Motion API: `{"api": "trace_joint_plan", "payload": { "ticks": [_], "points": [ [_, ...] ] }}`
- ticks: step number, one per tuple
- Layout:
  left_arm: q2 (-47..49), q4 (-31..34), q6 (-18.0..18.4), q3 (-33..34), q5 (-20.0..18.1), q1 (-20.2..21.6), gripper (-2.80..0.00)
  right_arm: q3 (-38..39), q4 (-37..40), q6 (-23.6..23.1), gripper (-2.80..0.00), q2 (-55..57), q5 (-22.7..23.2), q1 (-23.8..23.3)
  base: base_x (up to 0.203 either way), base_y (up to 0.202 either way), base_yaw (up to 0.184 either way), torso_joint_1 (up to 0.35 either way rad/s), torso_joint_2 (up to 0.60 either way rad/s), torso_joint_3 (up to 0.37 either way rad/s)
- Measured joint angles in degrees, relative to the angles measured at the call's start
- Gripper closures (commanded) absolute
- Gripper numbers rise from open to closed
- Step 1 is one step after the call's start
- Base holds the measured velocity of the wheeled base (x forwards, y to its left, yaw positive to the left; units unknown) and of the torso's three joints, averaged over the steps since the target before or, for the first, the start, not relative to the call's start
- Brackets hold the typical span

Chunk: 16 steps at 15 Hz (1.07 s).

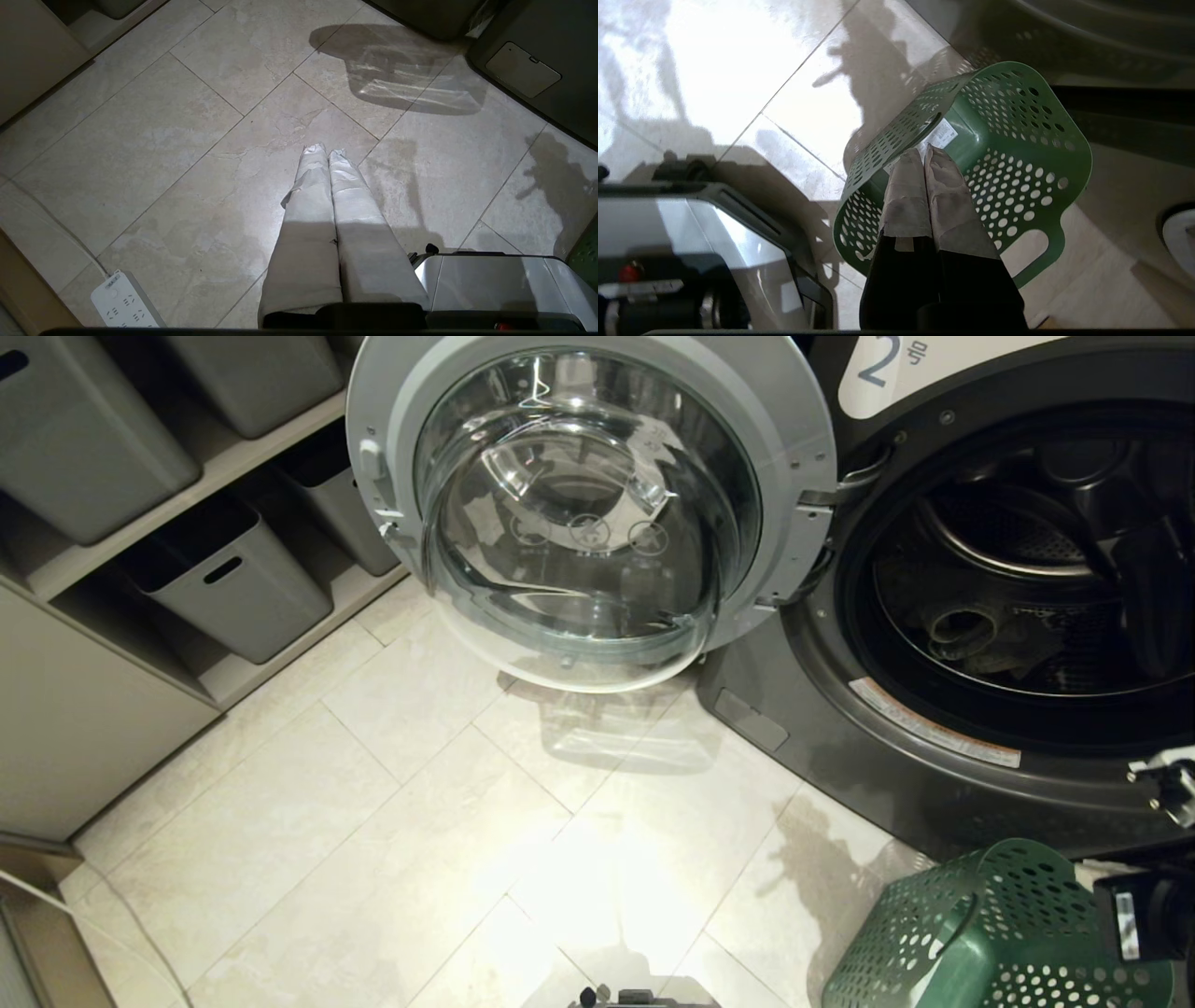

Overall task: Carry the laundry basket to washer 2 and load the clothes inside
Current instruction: Close the washing machine door with the left hand

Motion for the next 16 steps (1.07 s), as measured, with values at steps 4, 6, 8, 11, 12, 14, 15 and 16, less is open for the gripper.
{"api": "trace_joint_plan", "payload": {
  "ticks": [4, 6, 8, 11, 12, 14, 15, 16],
  "points": [
    [0.0, 0.0, 0.0, 0.0, -0.04, 0.0, 0.0, 16.71, -5.6, -6.82, 0.0, -13.1, 10.31, -6.12, 0.0, 0.0, 0.0, 0.0, 0.0, 0.0],
    [0.0, 0.0, 0.02, 0.0, -0.01, 0.0, 0.0, 20.88, -2.76, -7.18, 0.0, -20.77, 11.3, -7.3, 0.0, 0.0, 0.0, 0.0, 0.0, 0.0],
    [0.0, 0.0, 0.02, 0.0, -0.02, 0.0, 0.0, 22.34, 2.04, -7.09, 0.0, -29.22, 12.07, -7.94, 0.0, 0.0, 0.0, 0.0, 0.0, 0.0],
    [0.0, 0.02, 0.0, 0.0, -0.04, 0.0, 0.0, 23.05, 8.12, -6.46, 0.0, -41.6, 13.33, -8.65, 0.0, 0.0, 0.0, 0.0, 0.0, 0.0],
    [0.0, 0.0, -0.02, 0.0, 0.0, 0.0, 0.0, 23.16, 9.74, -5.98, 0.0, -44.1, 13.6, -8.84, 0.0, 0.0, 0.0, 0.0, 0.0, 0.0],
    [0.0, 0.01, -0.05, 0.0, -0.01, 0.0, 0.0, 23.16, 9.99, -4.91, 0.0, -46.45, 13.87, -8.95, 0.0, 0.0, 0.0, 0.0, 0.0, 0.0],
    [0.0, 0.01, -0.02, 0.0, -0.04, 0.0, 0.0, 23.2, 9.99, -5.23, 0.0, -47.11, 14.09, -8.92, 0.0, 0.0, 0.0, 0.0, 0.0, 0.0],
    [0.0, 0.02, -0.04, 0.0, -0.01, 0.0, 0.0, 23.22, 9.96, -5.72, 0.0, -47.75, 14.17, -8.03, 0.0, 0.0, 0.0, 0.0, 0.0, 0.0]
  ]
}}
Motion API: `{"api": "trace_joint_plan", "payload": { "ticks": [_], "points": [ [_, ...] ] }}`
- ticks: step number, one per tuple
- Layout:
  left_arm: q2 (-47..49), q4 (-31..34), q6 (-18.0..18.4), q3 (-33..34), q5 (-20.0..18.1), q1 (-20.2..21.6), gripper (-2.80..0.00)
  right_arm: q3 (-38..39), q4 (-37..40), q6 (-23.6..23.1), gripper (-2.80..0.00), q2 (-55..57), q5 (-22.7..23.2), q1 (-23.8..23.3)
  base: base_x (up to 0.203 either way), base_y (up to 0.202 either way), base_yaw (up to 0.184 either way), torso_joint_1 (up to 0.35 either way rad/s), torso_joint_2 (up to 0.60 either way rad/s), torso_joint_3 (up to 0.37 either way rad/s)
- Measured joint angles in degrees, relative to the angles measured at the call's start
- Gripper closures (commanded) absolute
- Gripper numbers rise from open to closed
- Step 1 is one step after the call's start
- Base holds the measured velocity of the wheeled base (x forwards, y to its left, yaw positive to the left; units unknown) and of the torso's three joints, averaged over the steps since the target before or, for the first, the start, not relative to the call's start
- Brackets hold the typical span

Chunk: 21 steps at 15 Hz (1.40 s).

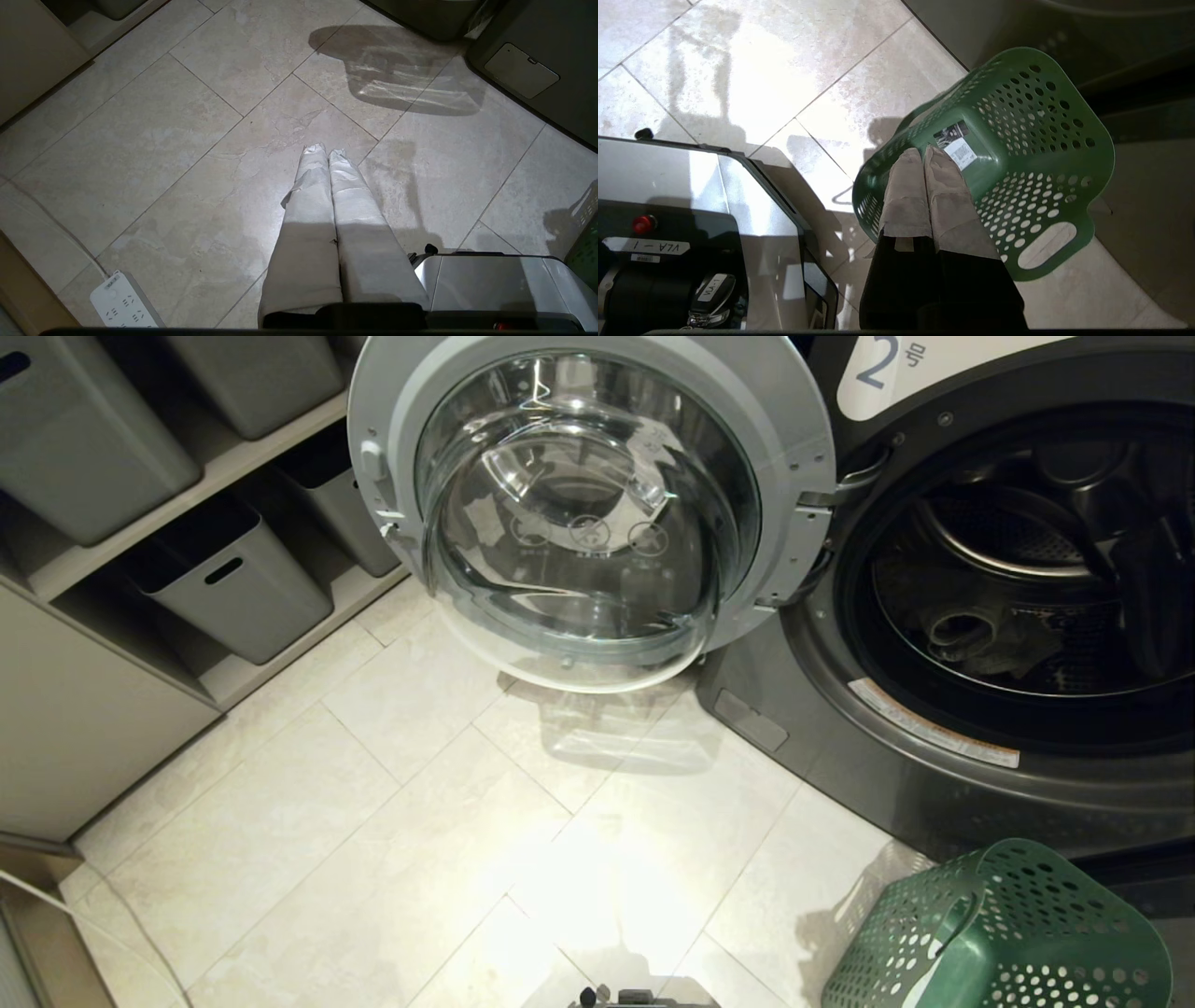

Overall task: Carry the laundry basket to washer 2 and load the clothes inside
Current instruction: Close the washing machine door with the left hand

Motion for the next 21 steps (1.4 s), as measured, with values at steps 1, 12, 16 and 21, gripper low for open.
{"api": "trace_joint_plan", "payload": {
  "ticks": [1, 12, 16, 21],
  "points": [
    [0.0, -0.02, 0.02, 0.0, 0.0, 0.0, 0.0, 0.02, 0.02, -0.28, 0.0, -0.86, 0.0, 1.77, 0.0, 0.0, 0.0, 0.0, 0.0, 0.0],
    [0.0, -0.02, -0.03, 0.0, 0.0, 0.0, 0.0, 0.02, 0.23, 0.35, 0.0, -16.32, -0.38, 4.54, 0.0, 0.0, 0.0, 0.0, 0.0, 0.0],
    [0.0, 0.01, 0.02, 0.0, 0.0, 0.0, 0.0, 0.05, 0.24, 0.16, 0.0, -16.63, -0.24, 4.54, 0.0, 0.0, 0.0, 0.0, 0.0, 0.0],
    [0.0, 0.21, 1.6, 0.0, -0.23, 0.0, 0.0, 0.05, 0.22, 0.0, 0.0, -16.67, -0.22, 4.54, 0.0, 0.0, 0.0, 0.0, 0.0, 0.0]
  ]
}}
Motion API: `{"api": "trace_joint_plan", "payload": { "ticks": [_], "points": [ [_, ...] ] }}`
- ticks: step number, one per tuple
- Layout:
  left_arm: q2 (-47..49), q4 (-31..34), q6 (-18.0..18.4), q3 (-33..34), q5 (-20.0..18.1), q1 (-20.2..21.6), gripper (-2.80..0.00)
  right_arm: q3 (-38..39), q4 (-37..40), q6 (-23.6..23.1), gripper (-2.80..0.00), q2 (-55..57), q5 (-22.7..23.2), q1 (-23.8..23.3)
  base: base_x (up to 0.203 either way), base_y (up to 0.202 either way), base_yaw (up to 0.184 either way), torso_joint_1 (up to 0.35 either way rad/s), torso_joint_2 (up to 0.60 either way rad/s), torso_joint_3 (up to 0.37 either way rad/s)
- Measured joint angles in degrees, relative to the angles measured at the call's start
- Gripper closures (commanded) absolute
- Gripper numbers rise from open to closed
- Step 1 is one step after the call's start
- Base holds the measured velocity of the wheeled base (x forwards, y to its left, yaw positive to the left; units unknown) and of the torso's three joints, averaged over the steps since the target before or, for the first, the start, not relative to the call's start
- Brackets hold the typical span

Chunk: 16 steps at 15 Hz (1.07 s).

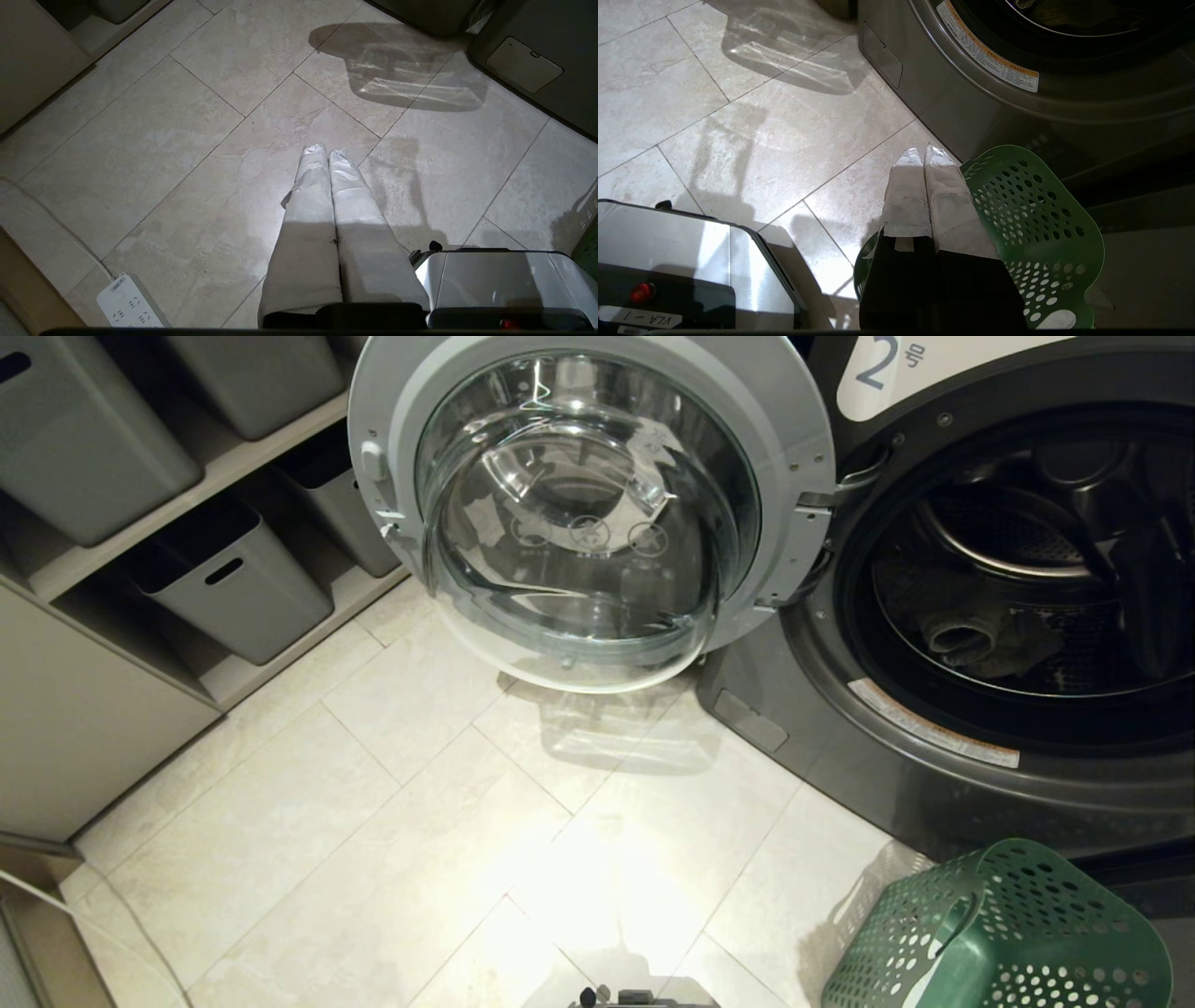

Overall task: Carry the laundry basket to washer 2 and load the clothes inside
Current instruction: Close the washing machine door with the left hand

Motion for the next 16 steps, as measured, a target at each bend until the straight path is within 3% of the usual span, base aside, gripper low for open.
{"api": "trace_joint_plan", "payload": {
  "ticks": [5, 16],
  "points": [
    [0.0, 0.02, 0.45, 0.0, -0.07, 0.0, 0.0, 0.0, -0.02, -0.13, 0.0, 0.0, -0.05, 0.02, 0.0, 0.0, 0.0, 0.001, 0.0, 0.066],
    [0.0, 0.04, 0.51, 0.0, -0.05, 0.0, 0.0, 0.0, 0.01, -0.15, 0.0, 0.04, -0.1, 0.0, 0.0, 0.0, 0.0, 0.003, 0.0, 0.196]
  ]
}}
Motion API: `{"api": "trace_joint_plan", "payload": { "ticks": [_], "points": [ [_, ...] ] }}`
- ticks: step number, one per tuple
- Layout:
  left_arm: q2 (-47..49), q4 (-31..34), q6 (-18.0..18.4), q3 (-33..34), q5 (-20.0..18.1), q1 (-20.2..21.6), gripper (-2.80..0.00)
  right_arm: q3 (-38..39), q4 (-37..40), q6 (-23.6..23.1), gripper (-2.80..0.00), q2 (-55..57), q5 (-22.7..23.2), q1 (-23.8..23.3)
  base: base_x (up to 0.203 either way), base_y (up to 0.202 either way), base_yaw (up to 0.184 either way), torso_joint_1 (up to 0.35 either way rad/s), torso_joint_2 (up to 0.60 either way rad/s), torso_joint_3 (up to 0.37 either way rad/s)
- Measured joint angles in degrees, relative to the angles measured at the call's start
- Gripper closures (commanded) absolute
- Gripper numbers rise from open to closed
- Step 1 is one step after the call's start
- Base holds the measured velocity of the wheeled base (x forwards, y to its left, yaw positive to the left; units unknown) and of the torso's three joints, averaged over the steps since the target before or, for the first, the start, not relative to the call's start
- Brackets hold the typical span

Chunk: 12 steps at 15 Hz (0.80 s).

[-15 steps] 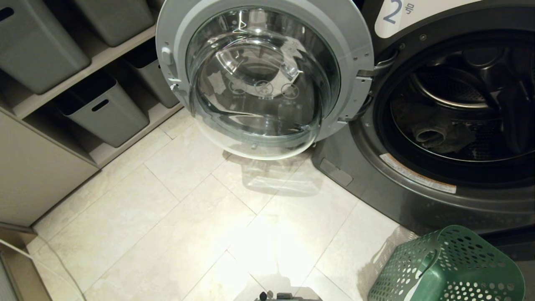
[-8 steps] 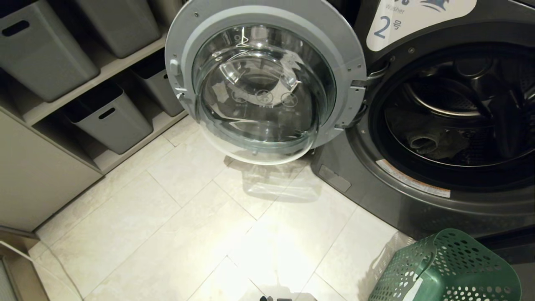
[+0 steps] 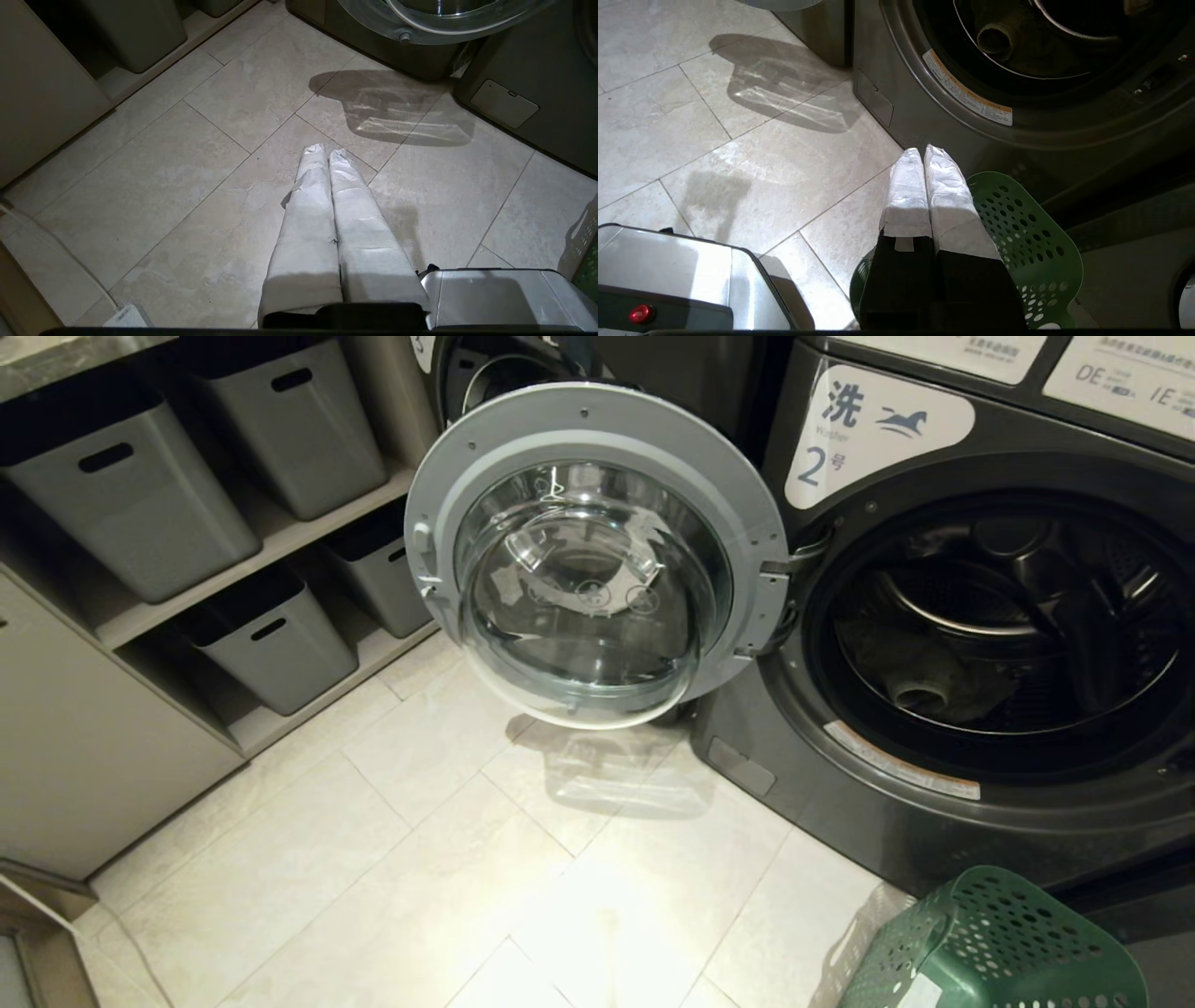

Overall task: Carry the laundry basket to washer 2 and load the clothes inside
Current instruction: Close the washing machine door with the left hand

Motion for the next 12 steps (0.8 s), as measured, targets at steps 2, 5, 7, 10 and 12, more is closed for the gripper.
{"api": "trace_joint_plan", "payload": {
  "ticks": [2, 5, 7, 10, 12],
  "points": [
    [0.0, -0.04, -0.04, 0.0, 0.02, 0.0, 0.0, 0.0, 0.04, 0.01, 0.0, 0.03, 0.0, 0.0, 0.0, 0.0, 0.0, 0.002, 0.0, 0.2],
    [0.0, -0.04, -0.17, 0.0, 0.05, 0.0, 0.0, 0.0, 0.04, 0.06, 0.0, 0.05, 0.0, 0.0, 0.0, 0.0, 0.0, 0.003, 0.0, 0.106],
    [0.0, -0.15, -0.7, 0.0, 0.23, 0.0, 0.0, 0.0, 0.04, 0.09, 0.0, 0.07, -0.01, -0.02, 0.0, 0.0, 0.0, 0.0, 0.0, 0.018],
    [0.0, -0.16, -0.95, 0.0, 0.24, 0.0, 0.0, 0.0, 0.04, 0.14, 0.0, 0.07, -0.01, 0.0, 0.0, 0.0, 0.0, 0.0, 0.0, 0.0],
    [0.0, -0.13, -0.78, 0.0, 0.18, 0.0, 0.0, 0.0, 0.04, 0.17, 0.0, 0.07, -0.09, 0.0, 0.0, 0.0, 0.0, 0.0, 0.0, 0.0]
  ]
}}
